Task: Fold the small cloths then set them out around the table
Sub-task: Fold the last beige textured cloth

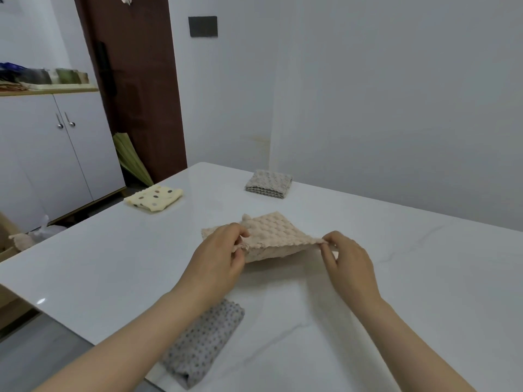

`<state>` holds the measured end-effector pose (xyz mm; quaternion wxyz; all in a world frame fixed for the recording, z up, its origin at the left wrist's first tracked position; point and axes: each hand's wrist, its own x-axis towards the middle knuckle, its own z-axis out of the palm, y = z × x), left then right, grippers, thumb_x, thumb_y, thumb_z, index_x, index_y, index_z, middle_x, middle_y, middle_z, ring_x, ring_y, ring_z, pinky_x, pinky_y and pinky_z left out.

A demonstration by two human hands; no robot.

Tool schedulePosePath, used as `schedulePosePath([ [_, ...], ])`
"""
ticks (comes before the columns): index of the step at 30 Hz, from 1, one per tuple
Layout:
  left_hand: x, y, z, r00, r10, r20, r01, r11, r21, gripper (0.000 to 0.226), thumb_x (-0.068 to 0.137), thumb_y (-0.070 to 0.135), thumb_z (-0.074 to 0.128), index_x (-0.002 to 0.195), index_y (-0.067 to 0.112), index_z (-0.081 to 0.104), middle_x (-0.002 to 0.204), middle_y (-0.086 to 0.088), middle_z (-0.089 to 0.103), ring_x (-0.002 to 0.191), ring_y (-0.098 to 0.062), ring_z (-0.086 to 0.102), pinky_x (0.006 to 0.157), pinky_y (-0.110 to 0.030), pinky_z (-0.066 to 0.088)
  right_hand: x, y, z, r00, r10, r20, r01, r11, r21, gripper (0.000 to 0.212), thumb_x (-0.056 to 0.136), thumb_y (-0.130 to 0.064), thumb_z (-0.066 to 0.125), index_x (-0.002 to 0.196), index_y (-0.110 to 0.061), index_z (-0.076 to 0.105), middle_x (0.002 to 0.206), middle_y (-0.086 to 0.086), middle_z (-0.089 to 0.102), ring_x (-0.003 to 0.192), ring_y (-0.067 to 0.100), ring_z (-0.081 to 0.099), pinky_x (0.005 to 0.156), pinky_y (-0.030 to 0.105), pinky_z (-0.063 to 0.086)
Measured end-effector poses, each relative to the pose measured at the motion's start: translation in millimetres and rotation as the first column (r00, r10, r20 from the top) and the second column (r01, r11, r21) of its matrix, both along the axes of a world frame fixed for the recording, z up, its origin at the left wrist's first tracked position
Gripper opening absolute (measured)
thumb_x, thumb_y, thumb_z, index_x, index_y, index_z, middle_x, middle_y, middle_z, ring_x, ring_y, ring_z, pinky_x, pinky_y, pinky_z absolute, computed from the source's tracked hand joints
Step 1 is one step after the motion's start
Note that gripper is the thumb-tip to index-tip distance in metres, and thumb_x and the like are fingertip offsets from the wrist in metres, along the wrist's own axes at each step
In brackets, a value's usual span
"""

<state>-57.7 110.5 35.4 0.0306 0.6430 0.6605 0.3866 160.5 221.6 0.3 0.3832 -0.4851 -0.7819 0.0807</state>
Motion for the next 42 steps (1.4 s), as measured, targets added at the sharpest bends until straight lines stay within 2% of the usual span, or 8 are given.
schedulePosePath([
  [9, 3, -13, 34, 0.983, 0.069, 0.172, -0.093, 0.986, 0.137, 0.009, 0.092, 0.017, 0.054, 0.093, 0.021, 0.062, 0.093, 0.009, 0.061, 0.088, -0.001, 0.055, 0.070, -0.011, 0.039, 9, -34, 68, 0.996, 0.035, -0.084, -0.027, 0.994, 0.101, 0.010, 0.098, -0.022, 0.047, 0.091, -0.019, 0.053, 0.051, -0.002, 0.051, 0.053, 0.016, 0.052, 0.053, 0.034, 0.038],
  [15, 11, -33, 60, 0.922, 0.030, 0.387, -0.124, 0.967, 0.222, 0.013, 0.090, 0.026, 0.061, 0.080, 0.018, 0.064, 0.062, 0.010, 0.060, 0.047, -0.005, 0.047, 0.053, -0.026, 0.047, 18, -66, 111, 0.949, 0.096, -0.300, -0.059, 0.990, 0.131, 0.007, 0.094, -0.019, 0.054, 0.089, -0.020, 0.059, 0.043, -0.005, 0.044, 0.044, 0.016, 0.041, 0.049, 0.028, 0.035],
  [24, 37, -61, 101, 0.791, -0.179, 0.585, -0.052, 0.933, 0.355, 0.012, 0.090, 0.018, 0.061, 0.086, 0.010, 0.069, 0.060, -0.002, 0.054, 0.052, -0.009, 0.052, 0.048, -0.018, 0.048, 31, -118, 166, 0.842, 0.231, -0.487, -0.180, 0.972, 0.149, 0.007, 0.096, -0.015, 0.051, 0.098, -0.021, 0.055, 0.040, -0.009, 0.032, 0.035, 0.007, 0.028, 0.039, 0.013, 0.027],
  [27, 41, -63, 107, 0.718, -0.160, 0.677, -0.053, 0.958, 0.282, 0.016, 0.089, 0.022, 0.063, 0.085, 0.008, 0.069, 0.052, 0.005, 0.049, 0.043, -0.007, 0.047, 0.044, -0.017, 0.045, 33, -126, 172, 0.818, 0.190, -0.543, -0.206, 0.978, 0.032, 0.009, 0.095, -0.015, 0.051, 0.098, -0.023, 0.053, 0.049, -0.001, 0.041, 0.041, 0.012, 0.036, 0.037, 0.017, 0.033],
  [31, 28, -52, 96, 0.434, -0.023, 0.901, 0.020, 1.000, 0.016, 0.021, 0.085, 0.026, 0.068, 0.081, 0.005, 0.064, 0.059, -0.003, 0.047, 0.038, -0.008, 0.037, 0.037, -0.015, 0.035, 41, -109, 153, 0.862, 0.030, -0.506, -0.170, 0.957, -0.234, 0.016, 0.092, -0.011, 0.049, 0.104, -0.022, 0.051, 0.063, 0.010, 0.051, 0.040, 0.016, 0.044, 0.032, 0.018, 0.033],
  [35, 26, -46, 62, 0.441, 0.149, 0.885, 0.037, 0.982, -0.184, 0.023, 0.083, 0.024, 0.070, 0.071, 0.007, 0.062, 0.048, 0.001, 0.045, 0.033, -0.007, 0.038, 0.037, -0.014, 0.036, 47, -95, 115, 0.923, -0.050, -0.381, -0.110, 0.915, -0.389, 0.016, 0.089, -0.007, 0.047, 0.098, -0.018, 0.056, 0.065, 0.010, 0.054, 0.043, 0.016, 0.042, 0.032, 0.017, 0.031],
  [38, 30, -45, 44, 0.423, 0.162, 0.891, 0.021, 0.982, -0.189, 0.023, 0.083, 0.020, 0.071, 0.091, -0.001, 0.069, 0.051, 0.002, 0.045, 0.040, -0.008, 0.045, 0.044, -0.017, 0.046, 47, -94, 96, 0.934, -0.072, -0.349, -0.091, 0.899, -0.429, 0.011, 0.091, -0.011, 0.050, 0.095, -0.019, 0.056, 0.068, 0.011, 0.056, 0.047, 0.017, 0.044, 0.033, 0.018, 0.033],
  [42, 38, -49, 34, 0.424, 0.113, 0.898, 0.024, 0.990, -0.136, 0.013, 0.085, 0.014, 0.068, 0.092, 0.002, 0.068, 0.061, 0.000, 0.056, 0.053, -0.013, 0.053, 0.053, -0.016, 0.052, 51, -100, 82, 0.947, -0.067, -0.313, -0.088, 0.885, -0.457, 0.006, 0.092, -0.016, 0.051, 0.095, -0.021, 0.054, 0.065, 0.007, 0.058, 0.050, 0.018, 0.048, 0.045, 0.026, 0.040],
])
